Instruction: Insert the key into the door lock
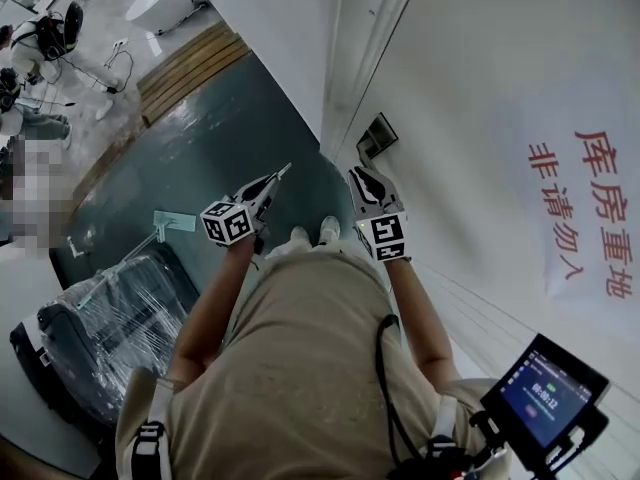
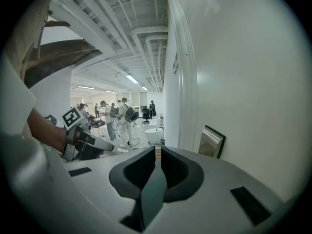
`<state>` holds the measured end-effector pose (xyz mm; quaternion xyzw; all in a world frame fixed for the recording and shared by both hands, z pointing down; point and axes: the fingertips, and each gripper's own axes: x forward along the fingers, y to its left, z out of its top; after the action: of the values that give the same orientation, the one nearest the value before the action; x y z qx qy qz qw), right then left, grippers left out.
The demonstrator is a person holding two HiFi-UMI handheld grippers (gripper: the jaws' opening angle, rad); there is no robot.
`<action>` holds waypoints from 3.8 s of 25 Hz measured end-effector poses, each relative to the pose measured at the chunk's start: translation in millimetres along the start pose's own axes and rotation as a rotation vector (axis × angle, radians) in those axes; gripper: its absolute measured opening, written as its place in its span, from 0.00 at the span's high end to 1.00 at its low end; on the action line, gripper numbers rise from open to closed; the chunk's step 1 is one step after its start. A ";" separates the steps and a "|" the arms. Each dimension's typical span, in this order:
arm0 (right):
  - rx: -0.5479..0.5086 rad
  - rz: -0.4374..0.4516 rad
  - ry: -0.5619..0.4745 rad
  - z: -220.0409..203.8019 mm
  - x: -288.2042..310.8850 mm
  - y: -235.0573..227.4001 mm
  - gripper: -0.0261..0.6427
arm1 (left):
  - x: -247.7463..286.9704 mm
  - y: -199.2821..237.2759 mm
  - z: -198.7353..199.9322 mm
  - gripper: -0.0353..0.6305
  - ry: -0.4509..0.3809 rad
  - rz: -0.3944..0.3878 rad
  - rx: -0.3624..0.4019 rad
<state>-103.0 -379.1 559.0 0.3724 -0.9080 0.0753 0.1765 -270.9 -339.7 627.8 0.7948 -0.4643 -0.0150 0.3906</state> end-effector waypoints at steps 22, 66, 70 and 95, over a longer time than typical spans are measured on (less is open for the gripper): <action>-0.010 -0.005 0.045 -38.6 -17.5 -34.7 0.90 | 154.0 -10.7 -75.2 0.90 0.205 -0.130 -0.100; 0.017 -0.029 0.027 -47.3 -36.9 -30.2 0.90 | 216.1 -28.8 -92.0 0.90 0.016 -0.262 -0.775; 0.015 -0.028 0.033 -48.6 -36.3 -30.3 0.90 | 220.4 -31.6 -89.8 0.90 0.014 -0.264 -0.768; 0.012 -0.032 0.043 -50.3 -38.4 -31.5 0.90 | 227.9 -26.2 -88.0 0.90 0.030 -0.296 -0.822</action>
<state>-42.2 -363.0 591.3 0.3865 -0.8974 0.0860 0.1948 -88.3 -450.2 749.5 0.6314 -0.2950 -0.2428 0.6748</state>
